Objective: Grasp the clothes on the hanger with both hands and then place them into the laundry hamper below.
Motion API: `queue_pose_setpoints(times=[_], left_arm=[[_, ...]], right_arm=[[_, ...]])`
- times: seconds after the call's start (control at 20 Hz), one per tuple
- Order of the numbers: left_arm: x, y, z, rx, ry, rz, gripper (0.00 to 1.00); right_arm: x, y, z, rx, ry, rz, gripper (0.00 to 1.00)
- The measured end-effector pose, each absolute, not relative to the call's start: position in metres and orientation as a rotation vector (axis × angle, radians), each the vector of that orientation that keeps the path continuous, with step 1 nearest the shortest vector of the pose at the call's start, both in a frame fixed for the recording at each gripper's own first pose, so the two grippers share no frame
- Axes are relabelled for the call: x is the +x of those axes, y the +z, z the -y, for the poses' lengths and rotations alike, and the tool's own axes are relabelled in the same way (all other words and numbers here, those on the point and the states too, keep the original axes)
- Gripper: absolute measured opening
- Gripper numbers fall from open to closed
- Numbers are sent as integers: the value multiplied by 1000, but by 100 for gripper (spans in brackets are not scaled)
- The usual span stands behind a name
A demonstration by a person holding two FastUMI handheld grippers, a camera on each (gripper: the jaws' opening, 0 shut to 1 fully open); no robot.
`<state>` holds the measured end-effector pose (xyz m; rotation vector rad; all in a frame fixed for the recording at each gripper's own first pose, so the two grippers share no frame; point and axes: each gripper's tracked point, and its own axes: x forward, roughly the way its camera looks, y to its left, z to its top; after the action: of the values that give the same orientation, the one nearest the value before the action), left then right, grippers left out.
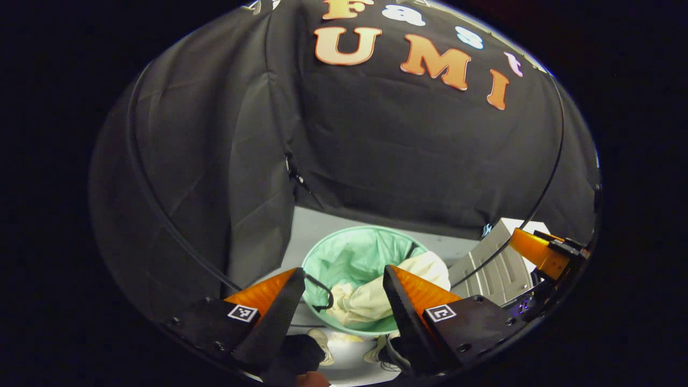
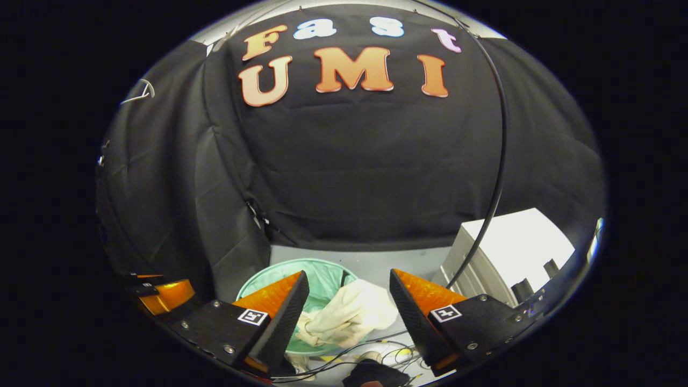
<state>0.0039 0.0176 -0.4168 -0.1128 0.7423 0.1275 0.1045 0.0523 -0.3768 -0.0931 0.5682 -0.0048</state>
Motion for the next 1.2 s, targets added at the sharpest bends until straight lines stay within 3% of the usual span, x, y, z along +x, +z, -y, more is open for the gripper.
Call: queue_pose_setpoints(times=[0.35, 0.45, 0.7, 0.9, 0.95, 1.0, 1.05, 1.2], left_arm=[[26, -296, -37, -85, 147, -494, 94], [33, -258, -43, -85, 154, -417, 100], [47, -166, -65, -57, 205, -239, 96], [44, -110, -52, -24, 179, -137, 93], [45, -100, -47, -13, 163, -120, 100], [50, -93, -42, -7, 152, -103, 92], [50, -81, -44, -4, 155, -81, 100], [47, -58, -63, -25, 198, -23, 92]], right_arm=[[95, -249, -38, -152, -4, -353, 94], [91, -217, -39, -144, 12, -307, 94], [76, -137, -35, -135, 24, -185, 94], [64, -87, -37, -92, 54, -122, 94], [64, -77, -36, -97, 59, -105, 94], [63, -67, -34, -108, 57, -91, 94], [64, -60, -32, -117, 53, -83, 96], [55, -50, -30, -113, 58, -78, 100]])
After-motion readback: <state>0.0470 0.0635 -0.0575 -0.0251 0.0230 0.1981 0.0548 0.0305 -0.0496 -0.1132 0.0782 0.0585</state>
